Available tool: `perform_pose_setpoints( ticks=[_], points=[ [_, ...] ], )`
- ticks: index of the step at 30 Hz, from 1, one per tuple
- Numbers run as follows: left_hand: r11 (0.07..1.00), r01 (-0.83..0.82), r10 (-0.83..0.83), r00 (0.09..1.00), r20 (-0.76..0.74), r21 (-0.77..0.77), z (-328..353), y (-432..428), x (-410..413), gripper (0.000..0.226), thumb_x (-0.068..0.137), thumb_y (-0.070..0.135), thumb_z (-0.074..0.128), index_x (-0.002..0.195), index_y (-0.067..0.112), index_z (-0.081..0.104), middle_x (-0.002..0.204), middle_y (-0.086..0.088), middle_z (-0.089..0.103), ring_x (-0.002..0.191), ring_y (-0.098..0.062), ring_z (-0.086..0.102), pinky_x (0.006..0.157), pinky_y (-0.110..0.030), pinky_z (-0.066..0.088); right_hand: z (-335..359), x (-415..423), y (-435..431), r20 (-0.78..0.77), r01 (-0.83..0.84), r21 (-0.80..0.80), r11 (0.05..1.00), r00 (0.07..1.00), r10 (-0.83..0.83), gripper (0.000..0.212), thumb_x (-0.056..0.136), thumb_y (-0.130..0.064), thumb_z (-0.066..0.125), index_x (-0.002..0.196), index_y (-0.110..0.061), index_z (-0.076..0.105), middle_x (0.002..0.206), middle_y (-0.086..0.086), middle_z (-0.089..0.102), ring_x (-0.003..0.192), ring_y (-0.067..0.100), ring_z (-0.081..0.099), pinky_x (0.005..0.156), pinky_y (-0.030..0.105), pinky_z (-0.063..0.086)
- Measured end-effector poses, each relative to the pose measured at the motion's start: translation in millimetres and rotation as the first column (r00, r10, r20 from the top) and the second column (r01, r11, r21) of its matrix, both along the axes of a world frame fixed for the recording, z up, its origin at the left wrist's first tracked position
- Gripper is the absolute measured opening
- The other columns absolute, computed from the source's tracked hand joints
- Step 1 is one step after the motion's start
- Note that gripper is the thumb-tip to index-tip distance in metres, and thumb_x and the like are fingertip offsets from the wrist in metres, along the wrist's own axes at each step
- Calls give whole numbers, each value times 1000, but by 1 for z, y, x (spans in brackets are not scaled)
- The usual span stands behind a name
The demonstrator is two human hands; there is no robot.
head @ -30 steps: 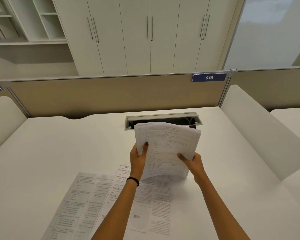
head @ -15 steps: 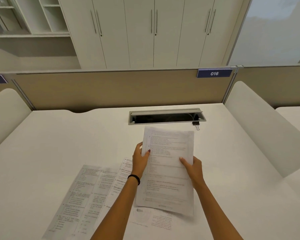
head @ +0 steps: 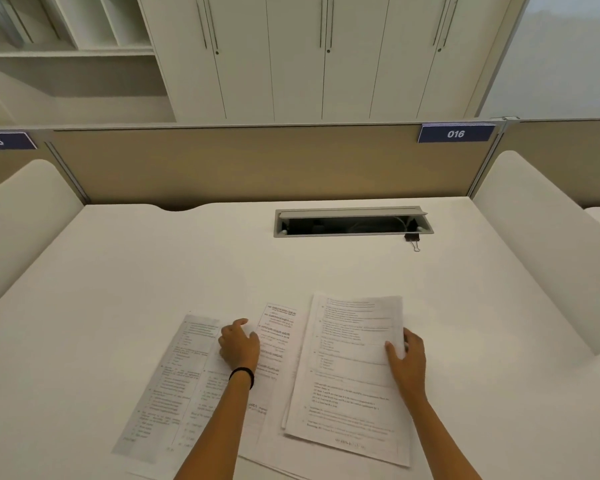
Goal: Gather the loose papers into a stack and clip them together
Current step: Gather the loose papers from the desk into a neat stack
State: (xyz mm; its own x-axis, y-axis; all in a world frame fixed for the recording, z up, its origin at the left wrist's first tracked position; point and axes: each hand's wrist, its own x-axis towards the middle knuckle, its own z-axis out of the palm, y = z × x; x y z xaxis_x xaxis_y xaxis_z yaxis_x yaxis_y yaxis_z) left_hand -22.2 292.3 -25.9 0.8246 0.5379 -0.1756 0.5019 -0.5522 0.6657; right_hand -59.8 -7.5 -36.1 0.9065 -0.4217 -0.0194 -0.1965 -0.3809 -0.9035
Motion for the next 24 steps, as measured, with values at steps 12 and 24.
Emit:
perform_pose_setpoints(
  ticks=[12,24],
  points=[
    [988,137,-134,990,45,-67,-3,-10,-4,37,89,20,56,124,11,48,130,-14,41,117,-30,43,92,-42,43,-22,-6,68,-18,-84,-202,976,996,82,62,90,-21,53,142,-4,22,149,15,28,138,27,25,111,36,22],
    [897,263,-225,964,144,-355,-2,9,-6,53,81,11,68,128,11,42,122,-11,55,101,-19,54,85,-28,47,-28,-5,137,23,-93,-139,986,995,98,59,91,-19,51,141,-7,24,151,12,22,140,25,19,112,35,19]
  ],
)
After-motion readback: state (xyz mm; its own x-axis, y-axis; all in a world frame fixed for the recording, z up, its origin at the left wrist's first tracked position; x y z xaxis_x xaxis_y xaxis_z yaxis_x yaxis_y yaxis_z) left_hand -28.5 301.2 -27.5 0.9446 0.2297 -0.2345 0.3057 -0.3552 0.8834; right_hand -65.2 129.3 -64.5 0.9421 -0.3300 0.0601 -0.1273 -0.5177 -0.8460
